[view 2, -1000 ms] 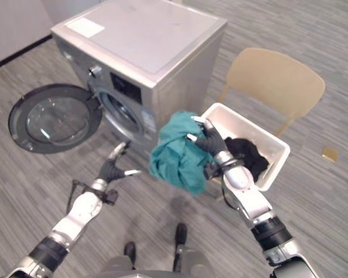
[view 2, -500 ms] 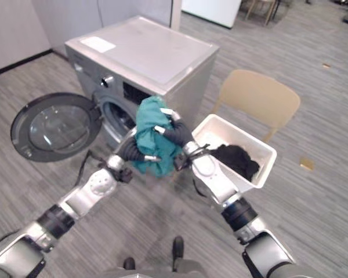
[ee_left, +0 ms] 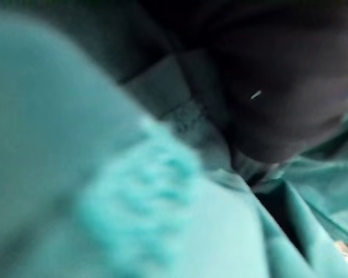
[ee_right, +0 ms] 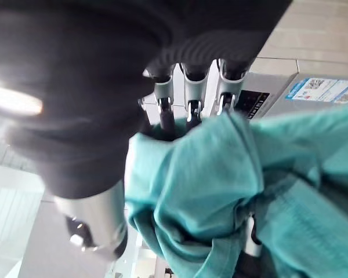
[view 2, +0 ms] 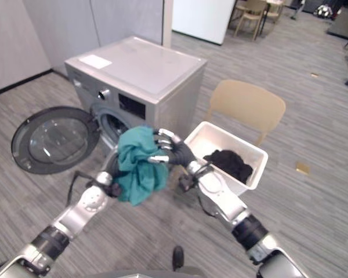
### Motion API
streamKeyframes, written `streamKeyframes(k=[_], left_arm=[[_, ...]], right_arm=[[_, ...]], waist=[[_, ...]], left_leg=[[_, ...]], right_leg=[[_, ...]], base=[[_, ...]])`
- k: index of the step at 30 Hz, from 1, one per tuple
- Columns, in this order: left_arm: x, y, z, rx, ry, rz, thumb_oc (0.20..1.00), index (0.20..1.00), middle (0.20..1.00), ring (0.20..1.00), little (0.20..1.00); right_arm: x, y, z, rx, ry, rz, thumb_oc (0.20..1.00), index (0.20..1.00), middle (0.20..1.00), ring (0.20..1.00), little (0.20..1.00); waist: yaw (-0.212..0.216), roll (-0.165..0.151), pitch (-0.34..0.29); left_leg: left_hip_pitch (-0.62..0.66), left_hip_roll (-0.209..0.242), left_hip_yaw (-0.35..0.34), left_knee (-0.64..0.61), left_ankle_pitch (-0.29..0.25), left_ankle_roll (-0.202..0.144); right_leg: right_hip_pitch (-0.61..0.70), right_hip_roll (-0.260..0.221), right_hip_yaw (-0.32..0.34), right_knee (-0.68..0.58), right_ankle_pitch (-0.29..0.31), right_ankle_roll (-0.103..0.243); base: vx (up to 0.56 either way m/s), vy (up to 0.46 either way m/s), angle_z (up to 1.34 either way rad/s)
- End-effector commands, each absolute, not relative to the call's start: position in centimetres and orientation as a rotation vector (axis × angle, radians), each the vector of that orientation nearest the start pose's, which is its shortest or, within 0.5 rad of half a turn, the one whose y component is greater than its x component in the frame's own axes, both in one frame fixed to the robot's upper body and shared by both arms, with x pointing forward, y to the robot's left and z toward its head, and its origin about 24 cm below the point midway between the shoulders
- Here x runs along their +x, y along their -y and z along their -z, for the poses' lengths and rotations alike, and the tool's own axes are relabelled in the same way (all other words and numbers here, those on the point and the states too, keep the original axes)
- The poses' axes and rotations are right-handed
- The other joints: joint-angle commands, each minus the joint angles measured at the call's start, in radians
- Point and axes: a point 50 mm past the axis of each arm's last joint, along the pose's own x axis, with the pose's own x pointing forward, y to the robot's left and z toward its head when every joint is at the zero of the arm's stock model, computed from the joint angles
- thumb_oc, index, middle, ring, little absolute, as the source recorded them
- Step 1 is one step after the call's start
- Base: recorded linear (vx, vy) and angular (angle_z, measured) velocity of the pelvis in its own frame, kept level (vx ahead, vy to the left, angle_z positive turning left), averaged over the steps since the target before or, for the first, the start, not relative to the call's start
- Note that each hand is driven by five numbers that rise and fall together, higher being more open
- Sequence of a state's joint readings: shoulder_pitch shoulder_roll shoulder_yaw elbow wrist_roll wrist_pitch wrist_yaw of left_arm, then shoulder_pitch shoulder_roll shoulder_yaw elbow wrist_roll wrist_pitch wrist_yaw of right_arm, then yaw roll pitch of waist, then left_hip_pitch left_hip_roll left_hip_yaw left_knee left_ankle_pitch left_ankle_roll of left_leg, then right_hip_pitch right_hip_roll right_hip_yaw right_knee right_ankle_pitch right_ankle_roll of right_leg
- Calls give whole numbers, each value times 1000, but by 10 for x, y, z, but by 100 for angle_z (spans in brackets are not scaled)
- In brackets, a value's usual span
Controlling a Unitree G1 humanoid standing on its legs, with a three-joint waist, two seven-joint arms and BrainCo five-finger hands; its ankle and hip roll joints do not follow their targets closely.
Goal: Grab the laundry basket,head to the washer,open it,put in the laundry and shut it.
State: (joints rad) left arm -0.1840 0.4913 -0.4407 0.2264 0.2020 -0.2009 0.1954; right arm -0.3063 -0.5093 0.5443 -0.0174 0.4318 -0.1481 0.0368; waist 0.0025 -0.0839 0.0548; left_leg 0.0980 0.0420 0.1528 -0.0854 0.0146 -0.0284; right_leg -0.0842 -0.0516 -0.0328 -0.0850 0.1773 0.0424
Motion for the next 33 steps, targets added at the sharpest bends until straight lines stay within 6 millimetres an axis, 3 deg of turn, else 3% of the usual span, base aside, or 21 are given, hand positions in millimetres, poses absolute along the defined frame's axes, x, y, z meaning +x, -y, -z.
streamKeyframes(k=[1,6,8,9,11,12,14,20,24,26,27,28,31,33], left_arm=[[280,-169,-56,677,227,212,200,200,200,200,200],[254,-214,-29,638,53,95,200,200,200,200,200],[241,-228,-9,591,-59,43,200,200,200,200,200],[241,-228,-8,591,-59,43,200,200,200,200,200],[212,-254,27,484,-264,-84,200,200,200,200,200],[212,-254,27,484,-264,-83,200,200,200,200,200],[192,-267,47,409,-384,-160,200,200,200,200,200],[181,-273,68,326,-490,-235,200,200,200,200,200],[187,-267,72,314,-504,-233,200,200,200,200,200],[189,-263,71,323,-498,-215,200,200,200,200,200],[192,-259,70,329,-487,-190,200,200,200,200,200],[192,-259,70,329,-487,-191,200,200,200,200,200],[200,-252,66,345,-459,-154,200,200,200,200,200],[199,-252,66,350,-461,-151,200,200,200,200,200]], right_arm=[[272,125,-125,-229,367,-562,1000,1000,1000,1000,1000],[252,176,-95,-391,238,-421,1000,1000,1000,1000,1000],[245,192,-74,-417,146,-356,1000,1000,1000,1000,1000],[244,192,-74,-417,146,-356,1000,1000,1000,1000,1000],[225,224,-27,-489,-68,-200,1000,1000,1000,1000,1000],[225,224,-27,-489,-68,-200,1000,1000,1000,1000,1000],[214,239,1,-505,-192,-112,1000,1000,1000,1000,1000],[211,243,29,-512,-301,-43,1000,1000,1000,1000,1000],[211,242,40,-495,-347,-6,1000,1000,1000,1000,1000],[208,242,47,-507,-382,-3,1000,1000,1000,1000,1000],[209,240,49,-509,-388,-1,1000,1000,1000,1000,1000],[209,240,49,-509,-388,-1,1000,1000,1000,1000,1000],[211,232,53,-504,-402,-25,1000,1000,1000,1000,1000],[211,230,54,-506,-403,-30,1000,1000,1000,1000,1000]], waist=[[10,0,-25],[-1,13,-23],[-4,18,-22],[-3,19,-23],[-9,27,-16],[-9,27,-16],[-7,30,-1],[4,24,58],[9,12,105],[3,13,111],[-8,9,115],[-9,9,116],[-25,11,109],[-23,7,109]], left_leg=[[-46,-3,-48,-2,-31,-19],[-53,-1,-47,-2,-22,-20],[-54,-1,-47,-2,-21,-20],[-54,-1,-47,-2,-21,-20],[-53,0,-51,-2,-18,-19],[-52,0,-51,-2,-18,-19],[-51,3,-56,3,-14,-17],[-116,6,-74,67,-14,-21],[-222,6,-54,144,-8,-31],[-235,28,36,159,-16,-29],[-244,57,151,179,-24,-28],[-245,58,150,182,-25,-28],[-218,88,254,191,-67,-33],[-224,86,246,203,-71,-30]], right_leg=[[124,-4,-32,50,-222,76],[119,-4,-37,45,-216,79],[119,-4,-39,43,-215,79],[119,-4,-39,43,-215,79],[120,0,-39,44,-221,75],[120,0,-39,44,-221,75],[121,5,-36,48,-229,69],[95,0,-57,72,-237,59],[59,-25,-123,81,-235,56],[57,-40,-167,71,-234,60],[58,-60,-214,62,-229,64],[59,-60,-214,62,-229,64],[79,-87,-274,63,-241,77],[89,-93,-280,65,-243,77]], base=[[-14,-39,9],[-18,-29,2],[0,0,0],[-12,-30,-3],[-10,-41,-4],[-5,-30,-6],[-13,-30,-6],[-75,-19,7],[-124,8,55],[-12,78,82],[7,93,96],[84,87,100],[134,147,87],[131,131,66]])
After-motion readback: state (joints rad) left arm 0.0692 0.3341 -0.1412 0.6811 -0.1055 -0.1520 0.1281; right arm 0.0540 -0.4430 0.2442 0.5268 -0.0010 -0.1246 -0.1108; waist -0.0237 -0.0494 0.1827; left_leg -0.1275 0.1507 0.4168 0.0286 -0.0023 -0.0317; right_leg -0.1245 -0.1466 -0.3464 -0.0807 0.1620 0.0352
